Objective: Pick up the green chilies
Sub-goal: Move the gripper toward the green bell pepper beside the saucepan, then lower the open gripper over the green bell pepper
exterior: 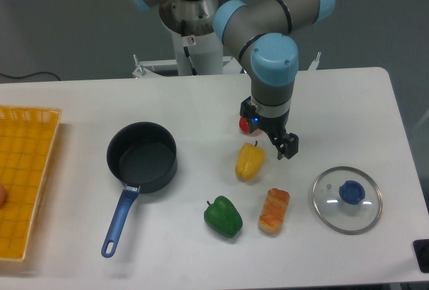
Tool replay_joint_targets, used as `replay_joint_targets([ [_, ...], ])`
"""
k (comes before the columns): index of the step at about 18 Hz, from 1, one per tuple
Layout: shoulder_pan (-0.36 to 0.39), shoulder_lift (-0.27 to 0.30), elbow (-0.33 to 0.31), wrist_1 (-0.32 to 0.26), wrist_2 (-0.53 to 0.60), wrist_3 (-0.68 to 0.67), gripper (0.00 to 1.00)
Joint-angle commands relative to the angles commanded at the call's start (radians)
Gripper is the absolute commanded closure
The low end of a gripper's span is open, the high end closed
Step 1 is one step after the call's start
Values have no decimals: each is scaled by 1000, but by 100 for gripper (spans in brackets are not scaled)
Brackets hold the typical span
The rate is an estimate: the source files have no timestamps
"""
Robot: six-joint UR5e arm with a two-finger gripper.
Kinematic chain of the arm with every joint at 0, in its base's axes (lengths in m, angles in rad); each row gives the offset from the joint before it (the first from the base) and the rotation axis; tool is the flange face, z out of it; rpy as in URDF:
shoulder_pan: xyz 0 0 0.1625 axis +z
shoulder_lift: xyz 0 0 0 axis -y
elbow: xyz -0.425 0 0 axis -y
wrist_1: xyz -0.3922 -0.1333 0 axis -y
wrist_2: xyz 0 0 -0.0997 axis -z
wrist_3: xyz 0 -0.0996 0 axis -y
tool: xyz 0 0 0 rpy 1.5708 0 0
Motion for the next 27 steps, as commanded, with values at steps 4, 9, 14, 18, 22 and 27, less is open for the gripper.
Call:
replay_joint_targets([
  [4, -3, 0, 0, 0, -3, 8, 0],
  [9, -21, -34, -17, 41, -5, -35, 0],
  [14, -48, -49, -15, 58, -3, -202, 0],
  [18, -71, -58, -17, 54, -5, -389, 0],
  [22, -112, -77, -9, 57, -11, -576, 0],
  [27, -143, -130, 58, 127, -23, -618, 0],
])
